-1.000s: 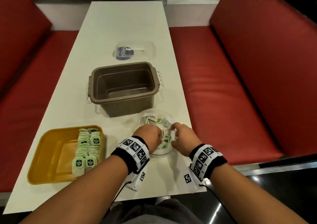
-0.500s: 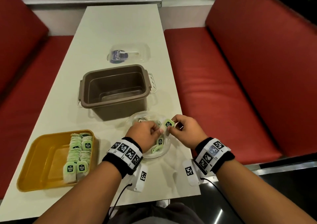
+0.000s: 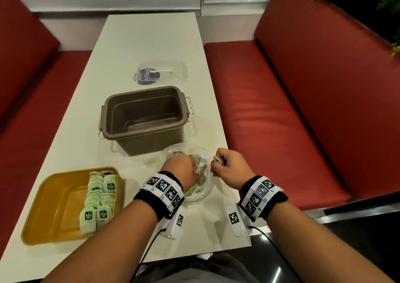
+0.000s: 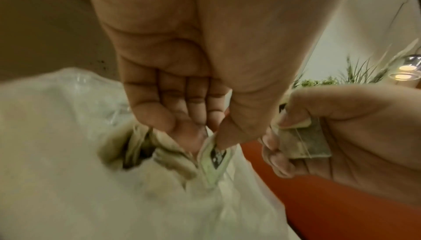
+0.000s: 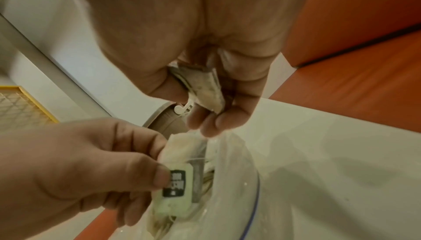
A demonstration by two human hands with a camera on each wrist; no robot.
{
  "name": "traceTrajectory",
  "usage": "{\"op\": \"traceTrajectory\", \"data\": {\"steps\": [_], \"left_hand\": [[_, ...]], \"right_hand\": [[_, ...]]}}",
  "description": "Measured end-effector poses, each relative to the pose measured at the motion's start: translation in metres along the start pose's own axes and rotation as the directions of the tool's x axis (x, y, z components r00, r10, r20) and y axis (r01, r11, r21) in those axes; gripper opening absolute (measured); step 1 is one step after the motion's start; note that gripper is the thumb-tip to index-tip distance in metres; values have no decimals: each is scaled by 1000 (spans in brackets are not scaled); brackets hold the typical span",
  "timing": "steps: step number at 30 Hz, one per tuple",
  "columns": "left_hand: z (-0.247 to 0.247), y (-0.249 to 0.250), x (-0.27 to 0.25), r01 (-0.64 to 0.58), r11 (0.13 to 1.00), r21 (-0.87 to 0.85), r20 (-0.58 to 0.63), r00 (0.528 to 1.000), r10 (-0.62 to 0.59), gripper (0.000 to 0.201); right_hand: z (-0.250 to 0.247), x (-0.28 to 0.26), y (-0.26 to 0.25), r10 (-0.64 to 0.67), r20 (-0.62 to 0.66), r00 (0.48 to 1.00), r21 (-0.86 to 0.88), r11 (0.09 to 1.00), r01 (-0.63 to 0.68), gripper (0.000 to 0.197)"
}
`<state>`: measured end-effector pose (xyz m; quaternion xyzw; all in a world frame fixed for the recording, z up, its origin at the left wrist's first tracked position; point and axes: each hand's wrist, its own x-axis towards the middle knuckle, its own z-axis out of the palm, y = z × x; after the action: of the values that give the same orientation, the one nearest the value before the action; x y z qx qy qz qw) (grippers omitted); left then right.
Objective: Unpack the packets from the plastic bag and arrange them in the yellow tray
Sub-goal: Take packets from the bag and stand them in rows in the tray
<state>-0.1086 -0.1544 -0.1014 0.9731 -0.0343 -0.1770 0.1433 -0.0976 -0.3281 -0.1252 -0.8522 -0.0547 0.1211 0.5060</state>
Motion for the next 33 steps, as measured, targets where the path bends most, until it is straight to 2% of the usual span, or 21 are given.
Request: {"op": "traceTrajectory", "data": {"steps": [2, 4, 7, 10, 13, 16, 20, 23, 26, 29, 33], "left_hand": [[-12, -7, -3, -39, 998, -39, -13, 999, 38, 7], [-24, -13, -9, -84, 995, -52, -25, 996, 83, 14], [-39, -23, -16, -183, 983, -11, -19, 983, 183, 26], [-53, -32, -24, -257, 966, -19, -1, 966, 257, 25], [-68, -42, -34, -265, 955, -134, -96, 962, 254, 17], [-80, -59, -45, -271, 937, -220, -194, 954, 230, 16], [-88, -88, -54, -235, 963, -132, -240, 950, 199, 8], [-92, -110, -62, -222, 972, -73, -262, 945, 196, 5], [-101, -126, -71, -213, 977, -12, -245, 948, 204, 9], [-111, -141, -80, -204, 978, -45, -268, 946, 185, 9], [-120, -163, -92, -195, 974, -117, -306, 940, 151, 7]], "right_hand": [[1, 3, -4, -17, 0, 1000, -32, 999, 17, 27], [3, 5, -10, -20, 42, 999, -34, 999, 21, 29], [11, 5, -22, -62, 126, 990, -6, 998, 63, 17], [21, 4, -33, -112, 208, 972, 8, 994, 112, 19], [34, 4, -48, -172, 218, 961, -11, 984, 179, 14], [50, 2, -66, -169, 200, 965, 36, 986, 166, 13], [67, 3, -83, -190, 159, 969, 65, 981, 182, 13], [84, 4, -99, -193, 177, 965, 87, 980, 180, 12], [103, 5, -115, -271, 163, 949, 52, 963, 266, 11], [119, 8, -128, -305, 161, 939, 73, 952, 297, 12], [140, 8, -145, -286, 188, 940, 87, 958, 274, 9]]}}
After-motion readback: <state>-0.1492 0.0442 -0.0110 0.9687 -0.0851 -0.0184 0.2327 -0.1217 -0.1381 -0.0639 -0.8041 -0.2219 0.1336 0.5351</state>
